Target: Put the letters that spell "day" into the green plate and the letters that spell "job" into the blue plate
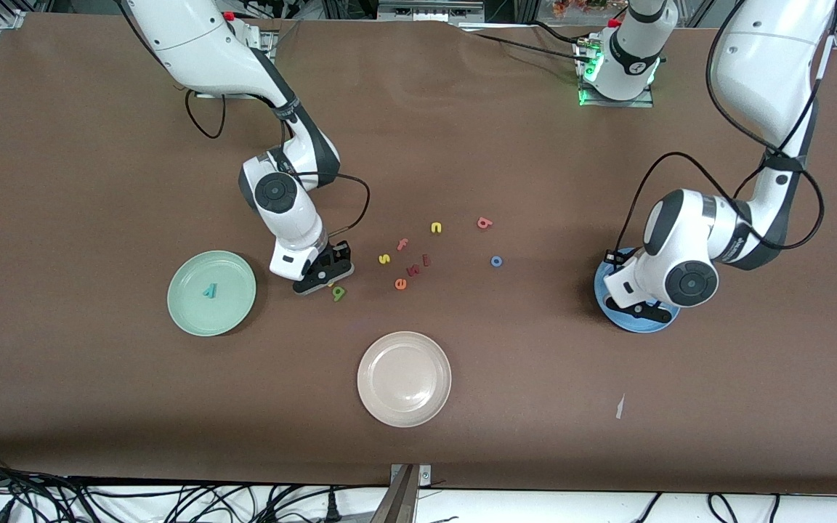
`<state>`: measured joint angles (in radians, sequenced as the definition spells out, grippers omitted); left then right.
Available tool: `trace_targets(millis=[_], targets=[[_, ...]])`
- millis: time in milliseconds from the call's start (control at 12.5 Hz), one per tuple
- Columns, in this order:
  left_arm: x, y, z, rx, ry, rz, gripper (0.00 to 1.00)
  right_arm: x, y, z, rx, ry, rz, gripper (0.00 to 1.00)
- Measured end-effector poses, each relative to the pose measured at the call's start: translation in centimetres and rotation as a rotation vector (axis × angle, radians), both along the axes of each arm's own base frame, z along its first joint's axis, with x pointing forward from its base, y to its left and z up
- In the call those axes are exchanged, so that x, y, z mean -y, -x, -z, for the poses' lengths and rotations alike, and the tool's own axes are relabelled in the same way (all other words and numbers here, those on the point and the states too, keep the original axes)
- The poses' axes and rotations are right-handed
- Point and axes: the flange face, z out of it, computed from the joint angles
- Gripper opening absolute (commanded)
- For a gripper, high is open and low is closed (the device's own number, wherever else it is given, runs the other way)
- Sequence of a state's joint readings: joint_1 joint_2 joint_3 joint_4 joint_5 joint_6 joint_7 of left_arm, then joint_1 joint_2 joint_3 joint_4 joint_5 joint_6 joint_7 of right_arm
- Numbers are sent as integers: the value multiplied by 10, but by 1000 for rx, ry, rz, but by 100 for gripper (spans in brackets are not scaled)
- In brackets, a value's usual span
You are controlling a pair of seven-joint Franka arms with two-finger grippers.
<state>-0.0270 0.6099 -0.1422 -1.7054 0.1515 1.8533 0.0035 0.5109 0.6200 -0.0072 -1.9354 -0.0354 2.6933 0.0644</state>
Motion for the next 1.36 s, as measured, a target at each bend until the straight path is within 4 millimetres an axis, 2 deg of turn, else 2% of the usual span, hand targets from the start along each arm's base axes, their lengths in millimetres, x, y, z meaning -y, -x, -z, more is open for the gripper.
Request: trace_targets(millis=[241,321,401,481,802,882,1042,1203,1283,1363], targets=[[-22,-3,15,1,6,-34,2,3,-2,-2,6,1,-3,42],[-26,-4,17,1,10,-35,12,3,-3,-2,6,1,-1,41],[-27,-4,18,-3,20,-19,51,4,-3,-2,6,0,0,40],[-25,-3,18,-7,31,2,99,4,-3,-2,6,-1,2,39],[-27,-4,19,-9,42,18,100,4,-3,-2,6,-2,5,38],[-28,-7,16,-4,43,18,100,4,-3,-2,7,-2,5,34],[-22,-13,-1,13,49,27,100,4,-4,-2,8,-3,5,27],[4,-17,-35,55,70,57,100,4,-4,-3,11,-4,5,19],[23,-18,-52,80,78,60,100,4,-4,-3,11,-4,5,13],[45,-18,-66,105,84,48,100,4,-4,-3,11,-4,5,12]])
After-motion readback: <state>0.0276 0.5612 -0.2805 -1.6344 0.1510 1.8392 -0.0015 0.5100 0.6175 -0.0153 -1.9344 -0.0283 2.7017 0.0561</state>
